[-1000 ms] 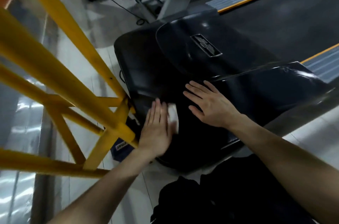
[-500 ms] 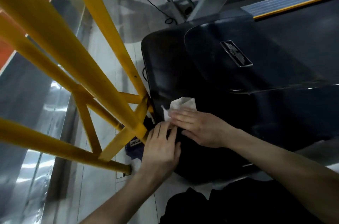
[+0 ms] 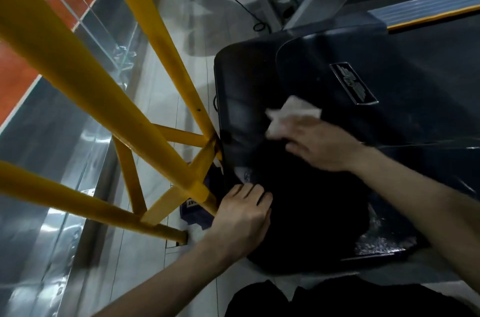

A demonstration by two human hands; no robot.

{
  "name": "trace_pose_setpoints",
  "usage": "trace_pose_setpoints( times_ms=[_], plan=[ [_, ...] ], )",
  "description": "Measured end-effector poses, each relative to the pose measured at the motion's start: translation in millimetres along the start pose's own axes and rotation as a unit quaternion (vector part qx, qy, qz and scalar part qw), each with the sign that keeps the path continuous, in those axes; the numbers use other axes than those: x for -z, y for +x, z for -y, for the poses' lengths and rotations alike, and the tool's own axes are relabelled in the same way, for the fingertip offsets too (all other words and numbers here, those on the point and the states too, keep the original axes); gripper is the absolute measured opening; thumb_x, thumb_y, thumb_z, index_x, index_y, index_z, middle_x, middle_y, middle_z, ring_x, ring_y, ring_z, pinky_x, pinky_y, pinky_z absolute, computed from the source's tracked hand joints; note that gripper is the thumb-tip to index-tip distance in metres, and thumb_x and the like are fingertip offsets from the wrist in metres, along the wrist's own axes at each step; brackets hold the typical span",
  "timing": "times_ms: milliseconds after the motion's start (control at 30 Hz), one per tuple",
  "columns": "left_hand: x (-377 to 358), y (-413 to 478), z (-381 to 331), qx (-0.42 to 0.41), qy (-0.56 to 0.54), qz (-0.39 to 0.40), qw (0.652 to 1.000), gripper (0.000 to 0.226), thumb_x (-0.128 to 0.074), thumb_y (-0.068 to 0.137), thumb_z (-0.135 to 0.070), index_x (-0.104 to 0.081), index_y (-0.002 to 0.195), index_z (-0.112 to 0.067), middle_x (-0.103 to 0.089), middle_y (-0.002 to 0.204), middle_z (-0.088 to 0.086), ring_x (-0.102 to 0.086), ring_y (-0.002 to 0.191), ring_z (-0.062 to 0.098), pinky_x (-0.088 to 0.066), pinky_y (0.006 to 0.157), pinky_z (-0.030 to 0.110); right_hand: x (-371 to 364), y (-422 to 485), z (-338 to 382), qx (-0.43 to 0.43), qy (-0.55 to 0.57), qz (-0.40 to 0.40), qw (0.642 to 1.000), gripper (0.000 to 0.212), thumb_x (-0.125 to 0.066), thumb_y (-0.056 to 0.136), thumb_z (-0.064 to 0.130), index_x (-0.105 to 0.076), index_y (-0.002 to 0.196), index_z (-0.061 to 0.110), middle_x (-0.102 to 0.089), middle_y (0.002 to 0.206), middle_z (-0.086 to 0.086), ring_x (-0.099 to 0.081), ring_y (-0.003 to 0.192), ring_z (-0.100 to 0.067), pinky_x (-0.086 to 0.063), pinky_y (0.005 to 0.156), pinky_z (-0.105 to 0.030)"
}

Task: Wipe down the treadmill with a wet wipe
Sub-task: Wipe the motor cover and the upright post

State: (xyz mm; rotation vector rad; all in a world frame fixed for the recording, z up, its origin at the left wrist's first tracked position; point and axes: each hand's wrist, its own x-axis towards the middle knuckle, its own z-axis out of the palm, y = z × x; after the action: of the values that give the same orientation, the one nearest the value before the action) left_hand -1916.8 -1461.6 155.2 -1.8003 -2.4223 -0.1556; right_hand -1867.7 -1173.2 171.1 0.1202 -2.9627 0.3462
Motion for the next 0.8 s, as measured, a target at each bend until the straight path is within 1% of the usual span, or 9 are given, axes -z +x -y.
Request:
trace_pose_setpoints(
  times_ms=[67,200,267,400,433,533,600,733,800],
  plan=[
    [0,12,-2,0.010,0.013,0.006,1.000,0.032,-0.053,0.103,-0.034,-0.069,0.123,-0.015,-0.064,0.111,0.004,-0.061,0.098,0.027,-0.050,0.086,0.042,8,16,-22,-0.123,0.014,0.004,0.992,0.058,-0.043,0.108,0.054,-0.033,0.164,0.041,-0.021,0.176,0.008,-0.017,0.162,-0.015,-0.027,0.130,-0.044],
    [5,40,-1,0.049,0.028,0.027,0.998,0.032,-0.054,0.100,-0.040,-0.068,0.115,-0.015,-0.065,0.110,0.007,-0.062,0.097,0.031,-0.052,0.082,0.045,-12,-23,21,0.115,0.029,0.094,0.989,0.059,-0.034,0.110,0.054,-0.033,0.166,0.034,-0.027,0.174,0.008,-0.016,0.162,-0.009,-0.018,0.132,-0.036],
    [10,55,0,0.060,0.027,0.042,0.997,0.031,-0.054,0.098,-0.041,-0.068,0.109,-0.016,-0.064,0.106,0.007,-0.062,0.094,0.031,-0.053,0.078,0.044,-12,-20,-5,0.157,0.003,0.099,0.983,0.059,-0.027,0.113,0.049,-0.031,0.168,0.027,-0.024,0.175,0.008,-0.014,0.163,-0.007,-0.015,0.133,-0.035],
    [15,91,2,0.085,0.020,0.065,0.994,0.043,-0.050,0.097,-0.049,-0.065,0.122,-0.017,-0.064,0.114,0.006,-0.063,0.104,0.030,-0.053,0.085,0.042,10,41,-87,-0.153,0.088,0.051,0.983,0.066,-0.030,0.110,0.056,-0.030,0.168,0.025,-0.020,0.177,0.003,-0.009,0.163,-0.010,-0.004,0.134,-0.035],
    [13,101,4,0.100,0.022,0.072,0.992,0.049,-0.048,0.097,-0.053,-0.063,0.127,-0.016,-0.063,0.118,0.007,-0.063,0.108,0.030,-0.053,0.088,0.043,8,48,-92,-0.165,0.085,0.047,0.982,0.067,-0.031,0.111,0.055,-0.029,0.168,0.019,-0.018,0.178,-0.002,-0.004,0.163,-0.009,0.003,0.132,-0.029],
    [6,119,19,0.171,0.016,0.086,0.981,0.073,-0.043,0.097,-0.063,-0.055,0.143,-0.008,-0.062,0.134,0.014,-0.061,0.123,0.035,-0.052,0.102,0.047,9,35,-57,0.018,0.107,0.050,0.993,0.049,-0.046,0.115,0.030,-0.044,0.161,0.015,-0.027,0.175,-0.004,-0.006,0.159,-0.002,0.010,0.123,-0.011],
    [2,124,27,0.204,0.015,0.115,0.972,0.092,-0.037,0.098,-0.076,-0.043,0.155,-0.004,-0.054,0.151,0.017,-0.050,0.142,0.035,-0.043,0.118,0.045,12,29,-47,0.087,0.095,0.098,0.987,0.047,-0.043,0.116,0.033,-0.043,0.162,0.027,-0.022,0.174,0.011,-0.003,0.160,0.000,0.009,0.125,-0.013],
    [-10,137,32,0.247,0.010,0.094,0.964,0.095,-0.031,0.101,-0.077,-0.029,0.165,-0.006,-0.034,0.170,0.016,-0.031,0.158,0.030,-0.022,0.131,0.042,9,85,-118,-0.041,0.045,0.093,0.994,0.056,-0.020,0.115,0.036,-0.040,0.163,0.014,-0.024,0.175,-0.007,-0.010,0.165,-0.028,0.011,0.127,-0.023],
    [-18,150,21,0.276,-0.010,0.055,0.960,0.088,-0.027,0.104,-0.070,-0.028,0.166,-0.007,-0.031,0.171,0.016,-0.028,0.159,0.031,-0.020,0.132,0.043,2,99,-125,-0.015,0.011,0.113,0.993,0.075,-0.004,0.107,0.049,-0.040,0.163,0.014,-0.022,0.176,-0.011,-0.006,0.165,-0.029,0.008,0.132,-0.034]
  ],
)
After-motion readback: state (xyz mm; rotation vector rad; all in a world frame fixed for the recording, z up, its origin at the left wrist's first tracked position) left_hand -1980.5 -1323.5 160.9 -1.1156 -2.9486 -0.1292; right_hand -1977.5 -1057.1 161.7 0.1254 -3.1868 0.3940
